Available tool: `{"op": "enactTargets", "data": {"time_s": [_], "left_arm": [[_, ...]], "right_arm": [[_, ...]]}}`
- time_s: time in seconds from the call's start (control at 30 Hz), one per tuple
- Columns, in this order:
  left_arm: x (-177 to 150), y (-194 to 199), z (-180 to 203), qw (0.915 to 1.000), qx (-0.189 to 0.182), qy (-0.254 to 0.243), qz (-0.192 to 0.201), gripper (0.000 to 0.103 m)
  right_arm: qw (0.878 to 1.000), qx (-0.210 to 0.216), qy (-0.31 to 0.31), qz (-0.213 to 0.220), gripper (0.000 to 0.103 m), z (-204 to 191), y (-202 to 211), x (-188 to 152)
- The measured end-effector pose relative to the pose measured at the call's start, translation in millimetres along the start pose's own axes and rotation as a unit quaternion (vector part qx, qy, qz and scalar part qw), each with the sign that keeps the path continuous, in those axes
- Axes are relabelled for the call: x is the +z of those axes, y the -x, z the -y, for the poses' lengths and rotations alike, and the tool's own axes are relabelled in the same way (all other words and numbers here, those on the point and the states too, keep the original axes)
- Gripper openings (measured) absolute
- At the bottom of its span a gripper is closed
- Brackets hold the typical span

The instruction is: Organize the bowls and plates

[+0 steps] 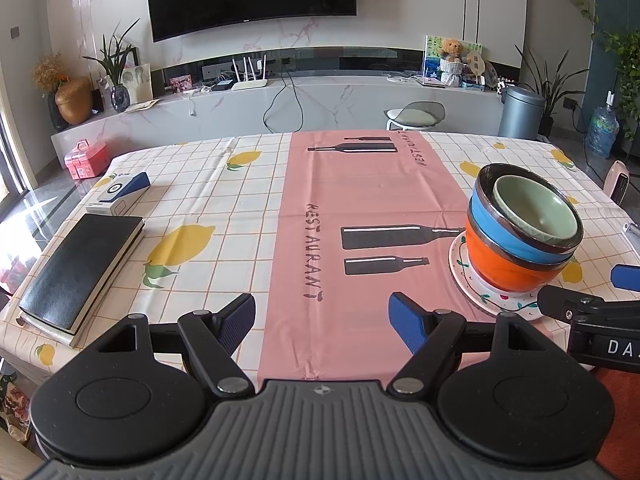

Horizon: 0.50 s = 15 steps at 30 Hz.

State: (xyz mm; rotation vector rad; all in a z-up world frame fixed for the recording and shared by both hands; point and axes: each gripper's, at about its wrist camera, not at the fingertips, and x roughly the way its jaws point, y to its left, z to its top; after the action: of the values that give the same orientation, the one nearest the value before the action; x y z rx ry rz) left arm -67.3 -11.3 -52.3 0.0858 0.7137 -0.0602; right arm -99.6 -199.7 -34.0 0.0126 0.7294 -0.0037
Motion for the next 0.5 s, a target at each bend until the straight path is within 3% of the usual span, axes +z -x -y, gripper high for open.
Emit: {"op": "enactTargets", "data": {"time_s": [0.5], "left_arm": [[-0.7, 0.2, 1.2, 1.0000, 0.002, 0.006, 0.000, 0.089]], "right_arm": [[1.000, 0.001, -0.001, -0.001, 0.090, -0.9, -0.4, -1.3]]}}
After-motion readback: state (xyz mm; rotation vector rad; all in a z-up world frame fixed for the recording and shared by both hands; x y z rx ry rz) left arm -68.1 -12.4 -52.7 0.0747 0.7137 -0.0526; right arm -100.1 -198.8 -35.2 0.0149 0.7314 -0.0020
